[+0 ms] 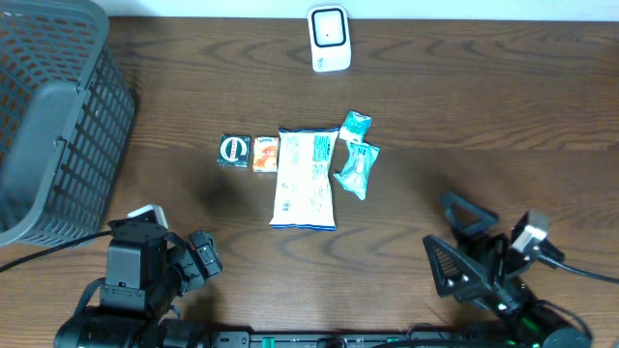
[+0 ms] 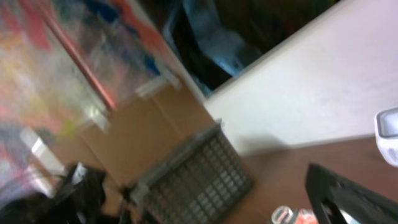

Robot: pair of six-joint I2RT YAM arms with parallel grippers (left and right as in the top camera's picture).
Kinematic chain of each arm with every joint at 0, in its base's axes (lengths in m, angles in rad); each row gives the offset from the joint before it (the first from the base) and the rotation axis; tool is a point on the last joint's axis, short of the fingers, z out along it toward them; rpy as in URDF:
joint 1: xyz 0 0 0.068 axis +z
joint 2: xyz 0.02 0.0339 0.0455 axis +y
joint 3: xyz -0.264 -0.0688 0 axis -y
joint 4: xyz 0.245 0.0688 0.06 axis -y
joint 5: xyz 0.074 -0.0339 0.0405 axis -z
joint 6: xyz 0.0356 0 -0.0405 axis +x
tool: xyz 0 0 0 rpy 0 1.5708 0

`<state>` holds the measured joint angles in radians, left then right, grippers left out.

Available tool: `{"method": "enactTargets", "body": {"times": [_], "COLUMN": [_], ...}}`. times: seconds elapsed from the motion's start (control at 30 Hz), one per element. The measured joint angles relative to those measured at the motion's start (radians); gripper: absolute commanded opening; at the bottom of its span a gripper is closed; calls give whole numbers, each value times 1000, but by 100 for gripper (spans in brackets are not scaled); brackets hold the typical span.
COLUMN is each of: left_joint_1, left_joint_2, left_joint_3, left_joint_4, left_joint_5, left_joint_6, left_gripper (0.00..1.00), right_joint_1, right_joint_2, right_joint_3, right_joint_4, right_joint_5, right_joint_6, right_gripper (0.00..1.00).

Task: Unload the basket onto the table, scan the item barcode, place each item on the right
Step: 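Swing the right gripper toward the green wipes pack beside the bag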

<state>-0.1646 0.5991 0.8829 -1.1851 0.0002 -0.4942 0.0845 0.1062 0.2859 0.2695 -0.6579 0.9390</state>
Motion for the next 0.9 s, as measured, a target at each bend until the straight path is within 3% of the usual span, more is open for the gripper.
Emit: {"method": "enactTargets", "body": {"times": [0.3, 0.67, 0.9], "left_joint_1": [0, 0, 0], "left_joint_2": [0, 0, 0], "left_joint_3": [0, 0, 0], "left_joint_4": [-1, -1, 0], "left_joint_5": [0, 0, 0], "left_joint_6": [0, 0, 0], "left_gripper": [98, 98, 98], "right_joint_1": [0, 10, 119], "right_joint_2": [399, 866, 1025], "right_joint_3": [397, 753, 908], "right_joint_4": [-355, -629, -809], "right_joint_5": [-44, -133, 3], "right_joint_6": [-353, -585, -689], "right_gripper": [99, 99, 99]}}
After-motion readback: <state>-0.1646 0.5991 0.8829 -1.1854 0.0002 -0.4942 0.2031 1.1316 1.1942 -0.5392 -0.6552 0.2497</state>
